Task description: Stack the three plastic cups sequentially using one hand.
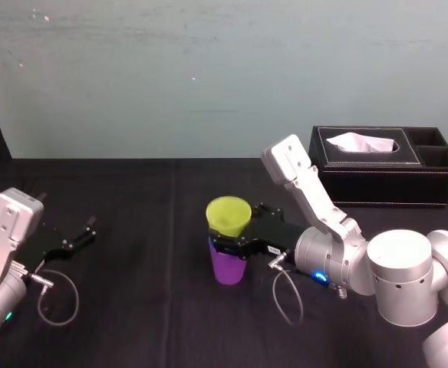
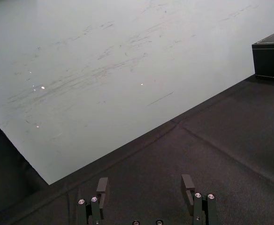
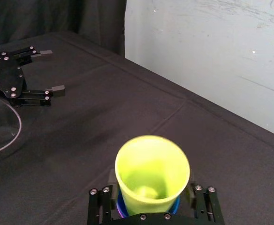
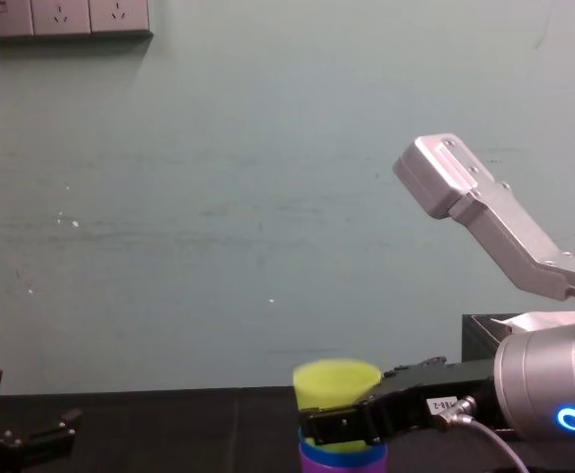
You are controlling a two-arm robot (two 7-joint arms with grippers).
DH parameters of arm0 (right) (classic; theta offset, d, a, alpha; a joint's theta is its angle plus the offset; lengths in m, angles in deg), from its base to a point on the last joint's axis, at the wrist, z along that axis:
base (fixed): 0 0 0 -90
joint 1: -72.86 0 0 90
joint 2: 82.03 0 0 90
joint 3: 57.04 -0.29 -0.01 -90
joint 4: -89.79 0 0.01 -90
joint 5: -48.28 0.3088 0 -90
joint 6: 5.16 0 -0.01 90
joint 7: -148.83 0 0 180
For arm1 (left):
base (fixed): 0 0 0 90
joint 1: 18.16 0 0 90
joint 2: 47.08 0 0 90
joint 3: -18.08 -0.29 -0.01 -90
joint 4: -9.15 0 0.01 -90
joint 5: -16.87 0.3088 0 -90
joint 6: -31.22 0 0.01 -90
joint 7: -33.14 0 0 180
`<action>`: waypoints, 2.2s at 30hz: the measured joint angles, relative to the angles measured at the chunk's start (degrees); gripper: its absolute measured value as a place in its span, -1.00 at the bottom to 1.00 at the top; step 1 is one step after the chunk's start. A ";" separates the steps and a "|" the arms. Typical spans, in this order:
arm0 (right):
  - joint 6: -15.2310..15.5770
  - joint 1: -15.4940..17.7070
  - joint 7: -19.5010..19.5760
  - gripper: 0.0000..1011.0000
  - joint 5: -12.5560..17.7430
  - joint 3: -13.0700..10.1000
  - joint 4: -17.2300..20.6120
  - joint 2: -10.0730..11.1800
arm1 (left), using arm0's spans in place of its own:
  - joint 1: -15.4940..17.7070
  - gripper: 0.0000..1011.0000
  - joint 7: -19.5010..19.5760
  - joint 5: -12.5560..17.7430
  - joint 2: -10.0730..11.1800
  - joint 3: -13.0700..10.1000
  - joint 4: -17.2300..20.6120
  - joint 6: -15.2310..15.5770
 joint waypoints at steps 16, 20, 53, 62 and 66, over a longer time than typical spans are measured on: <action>-0.07 0.08 0.01 0.98 0.00 -0.10 0.15 0.06 | 0.00 0.98 0.00 0.00 0.00 0.00 0.00 0.00; -1.52 0.97 0.70 0.98 0.25 -0.97 0.41 -0.03 | 0.00 0.98 0.00 0.00 0.00 0.00 0.00 0.00; -22.35 12.23 16.24 0.98 -5.58 -12.70 -3.40 -4.75 | 0.00 0.98 0.00 0.00 0.00 0.00 0.00 0.00; -22.44 12.32 17.50 0.98 -7.12 -13.43 -5.28 -5.49 | 0.00 0.98 0.00 0.00 0.00 0.00 0.00 0.00; -22.44 12.32 17.48 0.98 -7.05 -13.37 -5.18 -5.45 | 0.00 0.98 0.00 0.00 0.00 0.00 0.00 0.00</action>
